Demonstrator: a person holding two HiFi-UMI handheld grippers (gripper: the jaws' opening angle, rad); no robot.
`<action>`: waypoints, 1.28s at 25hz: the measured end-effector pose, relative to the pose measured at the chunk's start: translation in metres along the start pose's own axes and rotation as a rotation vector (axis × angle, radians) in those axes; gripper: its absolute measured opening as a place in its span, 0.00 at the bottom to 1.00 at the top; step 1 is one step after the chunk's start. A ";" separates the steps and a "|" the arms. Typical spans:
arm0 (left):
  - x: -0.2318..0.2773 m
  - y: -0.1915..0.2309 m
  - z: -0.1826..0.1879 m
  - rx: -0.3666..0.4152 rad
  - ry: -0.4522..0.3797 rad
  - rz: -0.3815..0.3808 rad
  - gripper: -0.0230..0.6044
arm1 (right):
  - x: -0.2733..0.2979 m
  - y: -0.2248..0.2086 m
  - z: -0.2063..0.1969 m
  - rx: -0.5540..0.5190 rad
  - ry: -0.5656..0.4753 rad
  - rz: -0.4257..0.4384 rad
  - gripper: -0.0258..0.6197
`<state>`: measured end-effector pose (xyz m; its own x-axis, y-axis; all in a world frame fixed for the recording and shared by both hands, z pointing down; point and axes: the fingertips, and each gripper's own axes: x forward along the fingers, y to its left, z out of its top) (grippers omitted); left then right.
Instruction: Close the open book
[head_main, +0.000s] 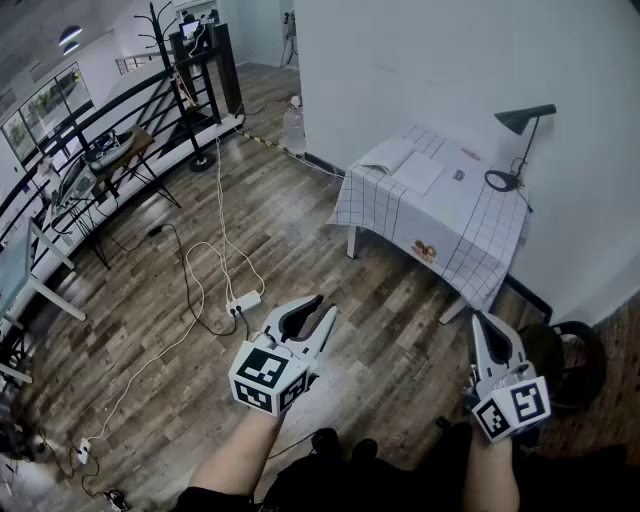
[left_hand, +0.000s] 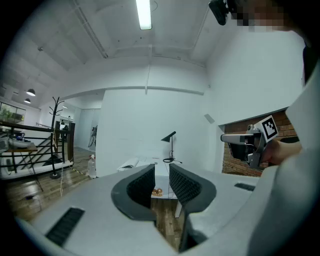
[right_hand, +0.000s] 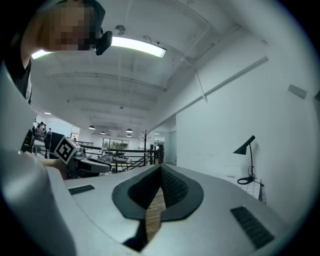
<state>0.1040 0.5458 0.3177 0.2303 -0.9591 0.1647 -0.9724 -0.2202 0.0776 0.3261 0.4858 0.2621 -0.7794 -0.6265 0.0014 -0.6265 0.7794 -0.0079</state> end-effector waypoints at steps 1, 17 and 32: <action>0.001 -0.009 0.001 0.001 0.002 0.001 0.19 | -0.007 -0.002 0.001 0.003 -0.005 0.006 0.04; 0.010 -0.107 0.005 0.031 0.012 0.021 0.19 | -0.088 -0.047 -0.010 0.025 -0.025 0.043 0.04; 0.039 -0.064 0.001 0.002 0.005 0.035 0.17 | -0.036 -0.046 -0.028 0.039 0.027 0.097 0.04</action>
<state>0.1749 0.5224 0.3183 0.1967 -0.9651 0.1726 -0.9798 -0.1871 0.0702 0.3829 0.4730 0.2901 -0.8366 -0.5472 0.0252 -0.5477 0.8353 -0.0481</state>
